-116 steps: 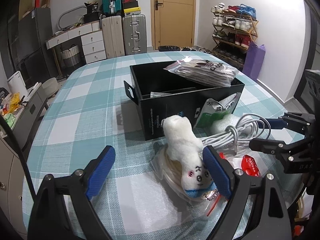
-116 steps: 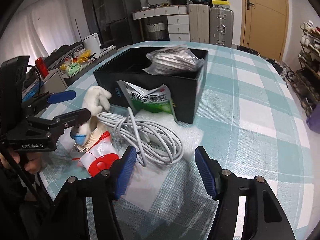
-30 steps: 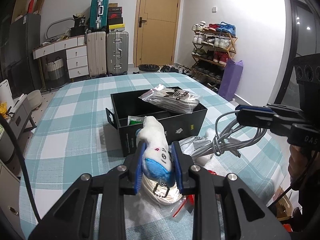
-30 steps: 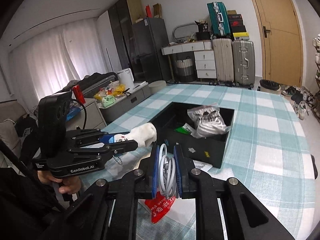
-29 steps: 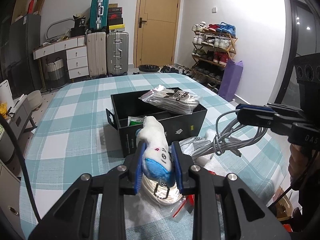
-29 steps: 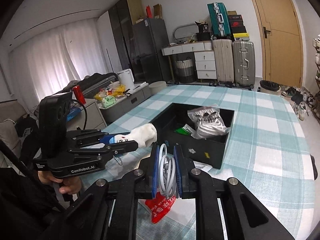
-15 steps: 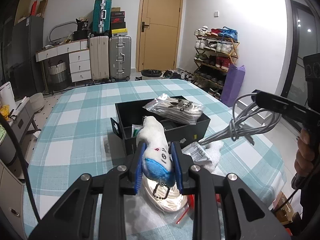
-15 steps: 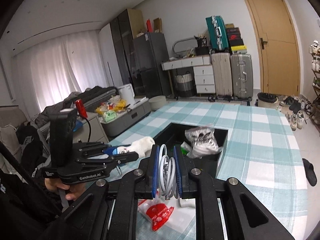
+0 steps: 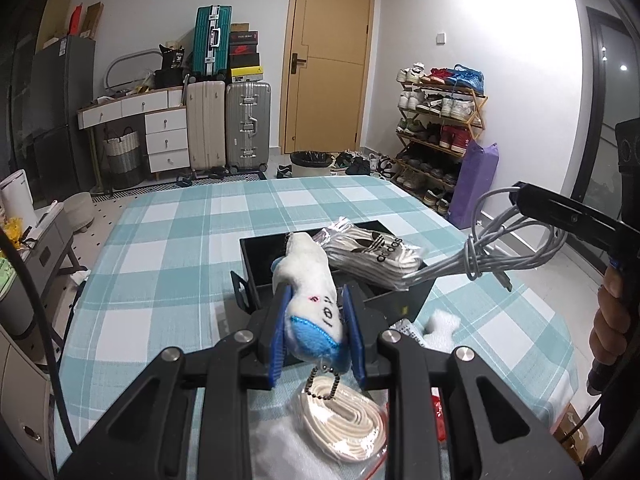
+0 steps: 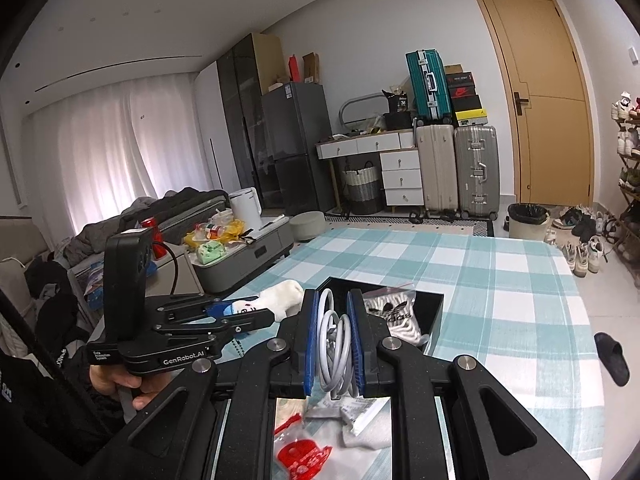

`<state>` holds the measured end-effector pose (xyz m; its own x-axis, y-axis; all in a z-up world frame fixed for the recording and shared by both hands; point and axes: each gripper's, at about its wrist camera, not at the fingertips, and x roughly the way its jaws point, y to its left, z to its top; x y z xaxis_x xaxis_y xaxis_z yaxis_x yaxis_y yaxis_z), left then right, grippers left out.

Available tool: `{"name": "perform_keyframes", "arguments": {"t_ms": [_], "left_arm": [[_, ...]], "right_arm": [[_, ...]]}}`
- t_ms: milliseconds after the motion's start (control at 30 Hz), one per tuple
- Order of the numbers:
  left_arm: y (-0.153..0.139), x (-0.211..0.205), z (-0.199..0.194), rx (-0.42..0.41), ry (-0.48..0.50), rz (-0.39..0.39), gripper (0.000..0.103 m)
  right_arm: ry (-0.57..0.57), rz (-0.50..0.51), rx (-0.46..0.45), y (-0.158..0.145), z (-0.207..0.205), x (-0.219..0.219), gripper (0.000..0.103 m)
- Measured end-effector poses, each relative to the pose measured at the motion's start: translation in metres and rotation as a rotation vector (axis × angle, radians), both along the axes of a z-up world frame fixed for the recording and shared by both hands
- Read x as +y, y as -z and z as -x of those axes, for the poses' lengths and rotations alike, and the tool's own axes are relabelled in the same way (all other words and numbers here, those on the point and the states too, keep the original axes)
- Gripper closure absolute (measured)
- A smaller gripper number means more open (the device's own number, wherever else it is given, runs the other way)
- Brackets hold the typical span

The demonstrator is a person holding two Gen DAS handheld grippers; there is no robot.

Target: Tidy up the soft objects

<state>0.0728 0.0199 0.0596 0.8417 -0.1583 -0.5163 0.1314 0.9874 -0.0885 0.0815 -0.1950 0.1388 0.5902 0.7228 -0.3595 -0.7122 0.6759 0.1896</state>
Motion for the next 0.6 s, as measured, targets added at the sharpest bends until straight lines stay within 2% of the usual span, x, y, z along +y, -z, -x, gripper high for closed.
{"name": "perform_keyframes", "arguments": {"t_ms": [600], "left_arm": [[0.009, 0.002, -0.041, 0.050, -0.016, -0.007, 0.079]], "right_arm": [[0.047, 0.015, 0.000, -0.007, -0.054, 0.014, 0.089]]}}
